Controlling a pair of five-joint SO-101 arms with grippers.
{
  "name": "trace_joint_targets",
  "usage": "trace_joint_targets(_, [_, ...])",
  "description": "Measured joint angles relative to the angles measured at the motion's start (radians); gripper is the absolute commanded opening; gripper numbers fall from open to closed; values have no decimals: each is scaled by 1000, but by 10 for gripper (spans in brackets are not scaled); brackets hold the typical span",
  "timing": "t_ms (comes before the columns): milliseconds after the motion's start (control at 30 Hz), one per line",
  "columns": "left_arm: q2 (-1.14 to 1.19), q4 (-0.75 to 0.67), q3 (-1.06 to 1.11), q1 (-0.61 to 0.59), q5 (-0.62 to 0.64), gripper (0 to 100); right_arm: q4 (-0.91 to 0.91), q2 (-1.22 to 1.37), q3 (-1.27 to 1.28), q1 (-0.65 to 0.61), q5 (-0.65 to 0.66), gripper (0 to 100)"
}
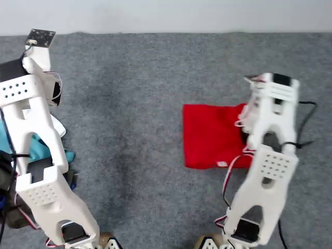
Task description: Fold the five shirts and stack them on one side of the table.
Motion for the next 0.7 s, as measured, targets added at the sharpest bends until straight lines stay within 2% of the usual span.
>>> trace_joint_targets(200, [0, 0, 0, 0, 0, 14, 0, -57, 0, 172, 330, 10])
trace_joint_targets(367, [0, 0, 0, 0, 0, 14, 0, -75, 0, 258, 559, 10])
trace_joint_targets(567, [0, 0, 0, 0, 0, 14, -89, -75, 2, 345, 695, 10])
trace_joint_targets(700, [0, 0, 0, 0, 0, 14, -164, -75, 2, 359, 773, 10])
